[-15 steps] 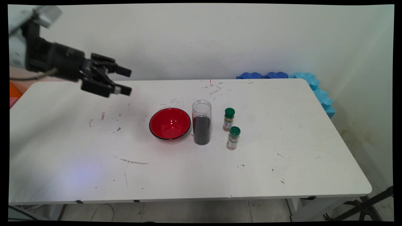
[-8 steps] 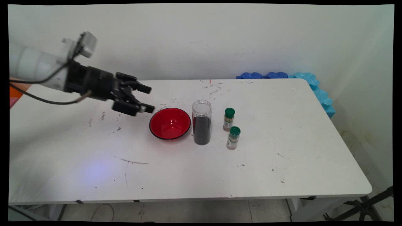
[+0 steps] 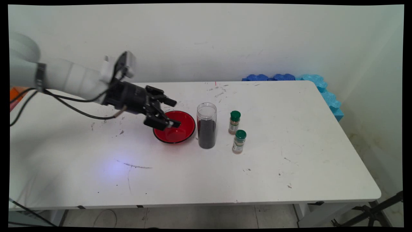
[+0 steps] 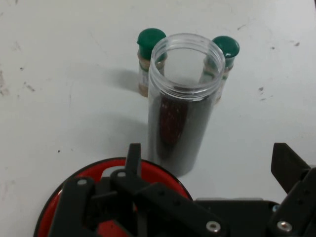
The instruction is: Pick up the black seasoning powder from the table
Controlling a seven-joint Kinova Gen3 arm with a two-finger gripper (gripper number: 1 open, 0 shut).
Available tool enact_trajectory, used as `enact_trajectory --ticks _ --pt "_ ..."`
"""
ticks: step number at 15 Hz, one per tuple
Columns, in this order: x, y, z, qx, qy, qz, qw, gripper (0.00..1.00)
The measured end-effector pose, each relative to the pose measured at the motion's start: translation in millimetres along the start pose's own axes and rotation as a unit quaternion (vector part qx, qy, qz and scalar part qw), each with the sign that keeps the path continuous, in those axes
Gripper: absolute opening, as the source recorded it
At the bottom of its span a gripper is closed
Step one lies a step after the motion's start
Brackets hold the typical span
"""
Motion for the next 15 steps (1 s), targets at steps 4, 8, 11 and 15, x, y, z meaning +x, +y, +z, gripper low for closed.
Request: enact_trajectory --ticks 4,8,11,15 --pt "4.2 -1.8 33.3 -0.003 -0.013 0.013 0.9998 1.00" --pt "7.0 -5.4 56.1 -0.001 -0.021 0.014 0.9997 1.00" --pt "8.6 -7.6 70.2 -0.001 -0.024 0.011 0.9997 1.00" --pt "11.3 -9.1 87.9 -0.007 -0.024 0.009 0.9996 1.00"
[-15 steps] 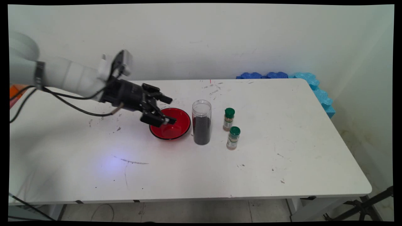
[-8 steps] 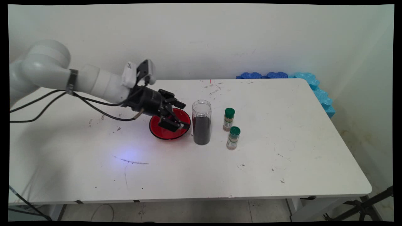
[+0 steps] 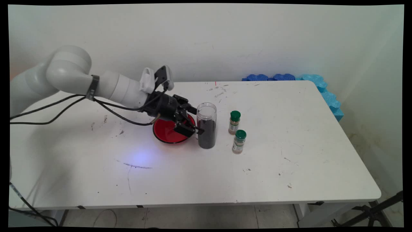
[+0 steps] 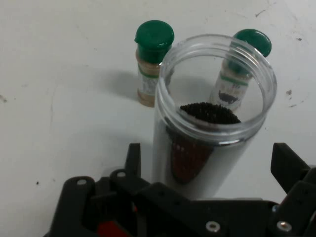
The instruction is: Pick up the black seasoning powder from the table, then pour the black seasoning powder in the red bowl
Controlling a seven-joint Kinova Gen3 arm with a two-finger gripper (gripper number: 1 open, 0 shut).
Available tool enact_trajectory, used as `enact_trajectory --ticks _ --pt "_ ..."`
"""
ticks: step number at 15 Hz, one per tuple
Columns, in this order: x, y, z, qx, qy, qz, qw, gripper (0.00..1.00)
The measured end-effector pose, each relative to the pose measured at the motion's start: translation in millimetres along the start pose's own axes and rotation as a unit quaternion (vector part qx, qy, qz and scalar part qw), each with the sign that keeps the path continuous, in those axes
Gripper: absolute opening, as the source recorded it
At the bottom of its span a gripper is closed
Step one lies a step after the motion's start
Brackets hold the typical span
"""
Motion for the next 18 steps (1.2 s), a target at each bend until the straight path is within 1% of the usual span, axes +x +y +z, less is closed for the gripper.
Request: enact_trajectory --ticks 5,9,10,14,18 --pt "0.6 -2.6 14.2 -0.006 -0.001 -0.003 1.0000 1.00" --pt "0.2 -5.0 21.2 -0.006 -0.002 -0.008 0.9999 1.00" --pt "0.2 -5.3 22.6 -0.007 -0.002 -0.011 0.9999 0.00" --pt "2.2 -3.9 25.0 -0.015 0.000 -0.022 0.9996 0.00" --pt "4.7 1.0 15.8 -0.021 0.004 -0.030 0.9993 0.00"
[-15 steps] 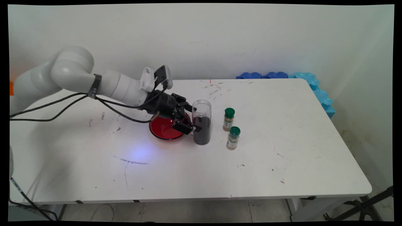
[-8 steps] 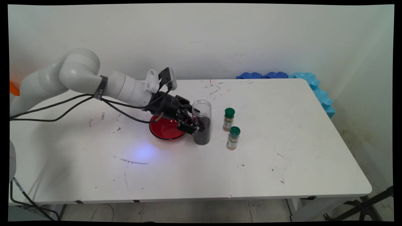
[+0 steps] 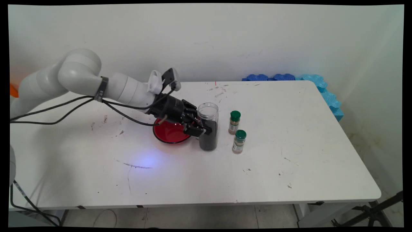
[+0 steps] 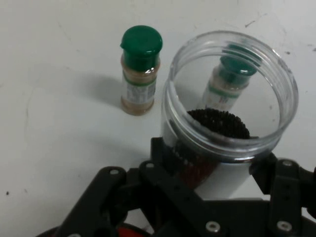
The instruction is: Pour the black seasoning powder in the red bowl
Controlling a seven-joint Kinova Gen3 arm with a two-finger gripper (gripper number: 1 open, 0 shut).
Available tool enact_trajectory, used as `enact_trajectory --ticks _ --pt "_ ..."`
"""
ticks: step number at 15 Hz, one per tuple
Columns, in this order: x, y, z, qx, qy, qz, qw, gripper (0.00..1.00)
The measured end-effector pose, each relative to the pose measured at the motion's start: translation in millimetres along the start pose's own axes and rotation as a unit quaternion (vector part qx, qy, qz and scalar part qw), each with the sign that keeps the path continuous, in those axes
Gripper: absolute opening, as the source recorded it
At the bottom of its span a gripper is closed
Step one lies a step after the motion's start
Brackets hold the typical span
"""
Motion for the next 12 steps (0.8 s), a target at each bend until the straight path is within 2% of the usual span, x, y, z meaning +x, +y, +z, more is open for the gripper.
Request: enact_trajectory --ticks 4,12 --pt "5.3 6.3 -18.2 -0.002 0.004 -0.008 1.0000 0.00" --pt "26.4 31.3 -80.2 -0.025 0.014 0.004 0.9996 0.00"
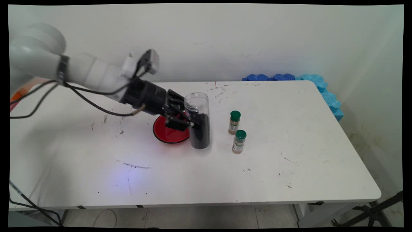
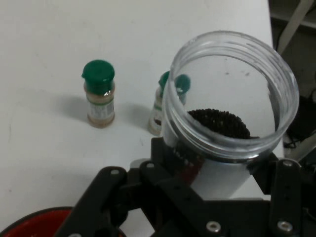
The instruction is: Pour the black seasoning powder in the red bowl
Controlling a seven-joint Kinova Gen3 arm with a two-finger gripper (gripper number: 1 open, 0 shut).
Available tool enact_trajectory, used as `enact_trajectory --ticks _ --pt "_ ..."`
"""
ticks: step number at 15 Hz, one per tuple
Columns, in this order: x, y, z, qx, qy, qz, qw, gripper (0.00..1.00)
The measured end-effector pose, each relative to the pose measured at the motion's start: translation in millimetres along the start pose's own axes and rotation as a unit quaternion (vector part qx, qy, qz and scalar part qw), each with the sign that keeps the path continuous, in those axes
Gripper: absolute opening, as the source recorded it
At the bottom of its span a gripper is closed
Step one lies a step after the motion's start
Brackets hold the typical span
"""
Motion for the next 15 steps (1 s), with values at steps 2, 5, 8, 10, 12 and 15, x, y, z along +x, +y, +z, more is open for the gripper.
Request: enact_trajectory --ticks 2,5,8,10,12,15 --pt "8.0 6.7 -20.5 -0.004 0.005 0.000 1.0000 0.00" --pt "19.9 16.4 -53.8 -0.013 0.007 0.000 0.9999 0.00" --pt "31.0 22.3 -84.6 -0.022 0.009 0.000 0.9997 0.00" --pt "38.5 22.8 -101.9 -0.026 0.017 -0.003 0.9995 0.00" --pt "43.8 21.7 -117.2 -0.028 0.022 -0.005 0.9994 0.00" --pt "45.3 20.3 -133.3 -0.028 0.023 -0.008 0.9993 0.00"
